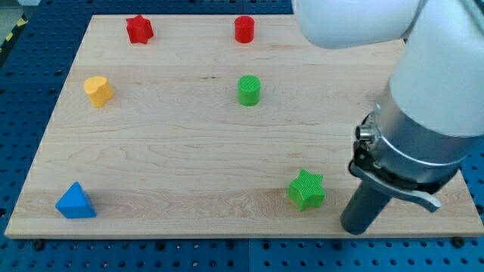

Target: Move the green star slightly up

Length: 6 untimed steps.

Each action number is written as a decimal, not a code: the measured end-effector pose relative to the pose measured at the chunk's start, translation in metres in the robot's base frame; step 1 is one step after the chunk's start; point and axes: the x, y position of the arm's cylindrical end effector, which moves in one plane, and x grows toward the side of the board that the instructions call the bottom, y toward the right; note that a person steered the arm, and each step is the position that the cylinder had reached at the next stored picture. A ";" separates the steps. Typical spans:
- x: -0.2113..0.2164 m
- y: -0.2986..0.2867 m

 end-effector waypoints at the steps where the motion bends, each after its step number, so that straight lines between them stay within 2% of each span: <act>1: 0.000 -0.031; 2: -0.013 -0.068; 3: -0.022 -0.064; 4: -0.001 -0.043; 5: -0.018 -0.032; 6: -0.031 -0.047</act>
